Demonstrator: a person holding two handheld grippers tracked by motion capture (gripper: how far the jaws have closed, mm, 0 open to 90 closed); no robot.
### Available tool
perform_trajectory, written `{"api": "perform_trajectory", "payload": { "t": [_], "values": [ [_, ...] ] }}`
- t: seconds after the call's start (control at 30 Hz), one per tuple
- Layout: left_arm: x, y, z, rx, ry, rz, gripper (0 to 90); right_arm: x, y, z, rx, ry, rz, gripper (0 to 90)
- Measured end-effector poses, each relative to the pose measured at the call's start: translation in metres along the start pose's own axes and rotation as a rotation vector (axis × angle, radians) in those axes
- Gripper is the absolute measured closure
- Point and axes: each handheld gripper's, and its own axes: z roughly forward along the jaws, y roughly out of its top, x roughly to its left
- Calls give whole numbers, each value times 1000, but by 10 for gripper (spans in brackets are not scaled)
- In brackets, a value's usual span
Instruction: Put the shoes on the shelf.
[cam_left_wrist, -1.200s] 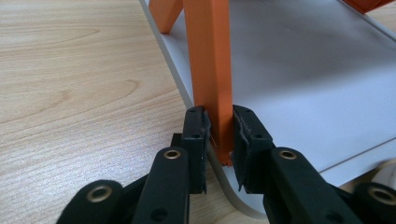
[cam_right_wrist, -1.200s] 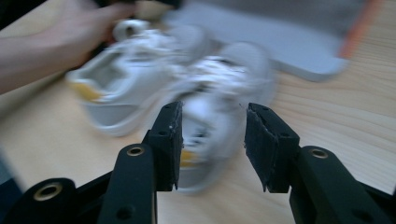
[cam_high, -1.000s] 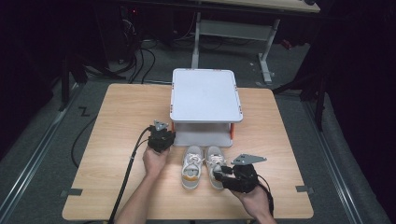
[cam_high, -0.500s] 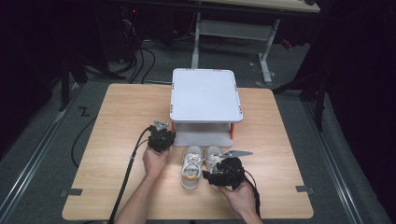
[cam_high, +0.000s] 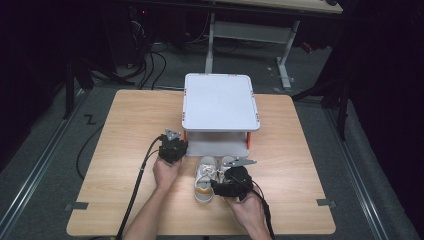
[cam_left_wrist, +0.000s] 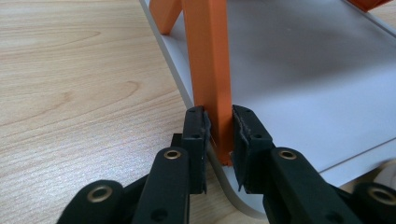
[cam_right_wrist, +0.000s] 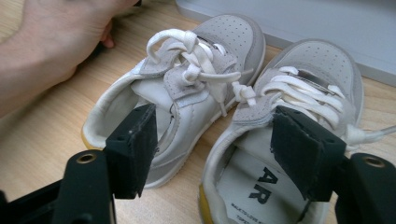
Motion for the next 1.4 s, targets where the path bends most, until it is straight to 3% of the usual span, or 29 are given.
{"api": "perform_trajectory", "payload": {
  "t": [0.37, 0.5, 0.6, 0.87, 1.03, 1.1, 1.13, 1.17, 1.4],
  "values": [
    [-1, 0, 0, -3, 4, 2, 763, 14, 1, 9, 33, -111, -27, 361],
    [0, 0, 0, -2, 0, -1, 764, 13, -1, 8, 25, -131, -33, 493],
    [0, 0, 0, -2, -1, -1, 764, 4, -4, 6, 17, -103, -10, 531],
    [-1, -1, -1, -3, 3, 1, 765, 6, -3, 7, 33, -111, -19, 526],
    [-1, -1, -1, -2, 3, 1, 765, 2, -6, 5, 6, -85, 6, 628],
    [-1, -1, -1, -2, 4, 3, 765, -1, -9, 4, -6, -54, 30, 666],
    [-1, -1, -1, -2, 5, 5, 765, -2, -10, 3, -7, -39, 39, 799],
    [-1, -1, -1, -2, 6, 6, 765, -3, -11, 3, -11, 0, 48, 793],
    [-1, -1, -1, -1, 8, 10, 765, -4, -13, 1, -17, 8, 54, 806]
  ]
}}
